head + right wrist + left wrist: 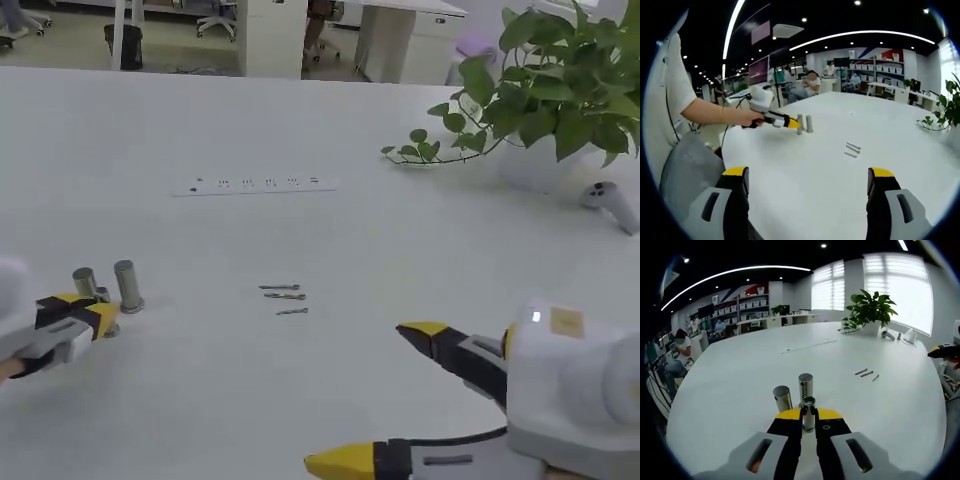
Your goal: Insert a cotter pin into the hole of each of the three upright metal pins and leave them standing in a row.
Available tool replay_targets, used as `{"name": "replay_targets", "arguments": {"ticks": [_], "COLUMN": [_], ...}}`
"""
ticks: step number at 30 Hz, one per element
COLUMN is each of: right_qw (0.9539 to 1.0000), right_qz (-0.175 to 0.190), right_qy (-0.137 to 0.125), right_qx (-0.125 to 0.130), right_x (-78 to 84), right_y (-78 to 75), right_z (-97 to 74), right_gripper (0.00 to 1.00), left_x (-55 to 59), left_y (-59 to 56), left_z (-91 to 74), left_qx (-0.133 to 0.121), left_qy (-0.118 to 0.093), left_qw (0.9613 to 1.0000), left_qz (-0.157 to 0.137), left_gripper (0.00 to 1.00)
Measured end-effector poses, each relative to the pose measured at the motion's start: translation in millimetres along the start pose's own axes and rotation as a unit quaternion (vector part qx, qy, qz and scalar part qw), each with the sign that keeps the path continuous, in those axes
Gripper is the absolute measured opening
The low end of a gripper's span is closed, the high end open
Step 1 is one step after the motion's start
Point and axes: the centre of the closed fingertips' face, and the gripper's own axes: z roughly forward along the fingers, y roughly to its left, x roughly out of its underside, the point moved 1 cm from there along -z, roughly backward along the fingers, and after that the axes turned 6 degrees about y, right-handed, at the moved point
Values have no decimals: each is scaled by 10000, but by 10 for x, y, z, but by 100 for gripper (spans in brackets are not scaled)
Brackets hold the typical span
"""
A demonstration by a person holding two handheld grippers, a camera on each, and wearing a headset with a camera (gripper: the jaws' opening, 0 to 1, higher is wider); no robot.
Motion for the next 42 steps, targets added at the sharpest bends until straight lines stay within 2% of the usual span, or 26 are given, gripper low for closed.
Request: {"name": "replay_targets", "arguments": {"ticks": [8,17,23,30,35,42], "right_qw": [10000,10000,10000,9998,9997,9994], "right_qz": [17,-4,-13,-52,-83,-119], "right_qy": [-27,11,4,18,36,66], "right_qx": [0,-23,-58,-169,-243,-307], "right_x": [-7,3,5,-3,-1,9], "right_y": [-8,-11,9,64,99,126], "right_z": [-8,18,28,52,83,109], "right_gripper": [100,100,100,100,100,100], "left_x": [-3,-46,-92,-61,-34,-59], "left_y": [-25,-105,-200,-363,-481,-588], "left_z": [9,3,-43,-115,-160,-207], "left_qx": [104,312,503,734,884,1038], "left_qy": [-33,-123,-176,-88,-76,-155], "left_qw": [9999,9994,9984,9956,9941,9923], "left_qz": [-7,18,161,580,620,661], "left_gripper": [7,7,7,7,7,7]}}
